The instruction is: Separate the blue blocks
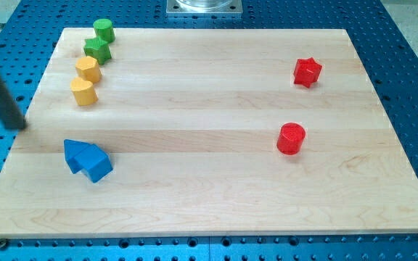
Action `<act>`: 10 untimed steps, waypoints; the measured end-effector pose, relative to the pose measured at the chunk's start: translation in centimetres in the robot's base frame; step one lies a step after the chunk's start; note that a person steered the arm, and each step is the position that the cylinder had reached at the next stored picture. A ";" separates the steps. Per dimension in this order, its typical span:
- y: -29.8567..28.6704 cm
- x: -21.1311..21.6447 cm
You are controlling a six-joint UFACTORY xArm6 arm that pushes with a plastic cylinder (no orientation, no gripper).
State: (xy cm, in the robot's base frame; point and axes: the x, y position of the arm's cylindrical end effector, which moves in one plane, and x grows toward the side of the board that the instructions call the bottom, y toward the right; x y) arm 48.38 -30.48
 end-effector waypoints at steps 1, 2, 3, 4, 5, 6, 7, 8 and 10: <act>2.5 6.5; 6.7 6.6; 15.0 4.3; 21.9 4.2; 18.4 4.2; 22.3 9.4; 28.3 7.0; 28.0 3.3; 27.7 5.6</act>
State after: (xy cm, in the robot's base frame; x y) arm 54.01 -2.75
